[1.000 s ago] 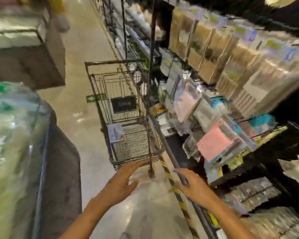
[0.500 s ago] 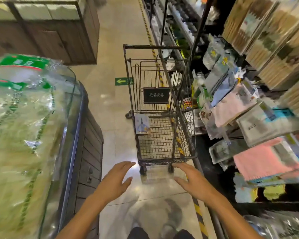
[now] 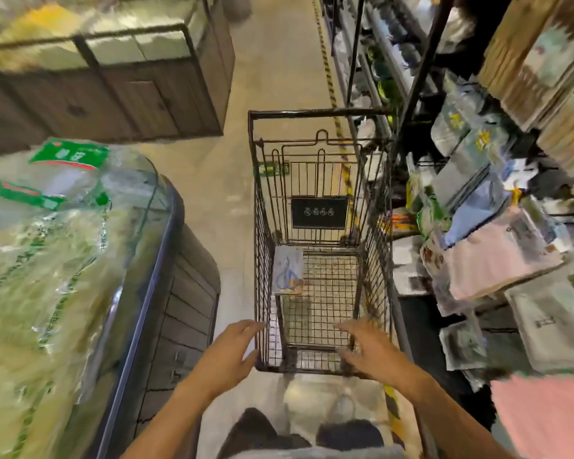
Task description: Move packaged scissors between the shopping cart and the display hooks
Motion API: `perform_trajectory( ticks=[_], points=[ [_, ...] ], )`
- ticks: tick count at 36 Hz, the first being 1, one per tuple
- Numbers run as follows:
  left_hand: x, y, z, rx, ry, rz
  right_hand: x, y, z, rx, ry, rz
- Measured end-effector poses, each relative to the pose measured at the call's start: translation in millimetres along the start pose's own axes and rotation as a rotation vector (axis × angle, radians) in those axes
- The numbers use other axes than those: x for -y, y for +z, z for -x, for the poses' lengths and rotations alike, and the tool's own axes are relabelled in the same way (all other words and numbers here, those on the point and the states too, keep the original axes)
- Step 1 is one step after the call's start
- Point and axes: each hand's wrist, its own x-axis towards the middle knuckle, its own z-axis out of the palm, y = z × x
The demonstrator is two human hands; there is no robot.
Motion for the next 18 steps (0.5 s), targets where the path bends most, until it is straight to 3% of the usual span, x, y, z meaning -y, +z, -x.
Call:
perform_trajectory(
  ticks=[9, 18],
  points=[
    [-28.7, -4.6, -66.6, 0.050, -0.038, 0.019, -22.3, -41.1, -59.7, 0.098, 0.048, -0.016],
    [2.8, -8.1, -136.4, 0.109, -0.027, 0.151, -13.3, -48.9, -115.0, 0.110, 0.153, -0.004]
  ],
)
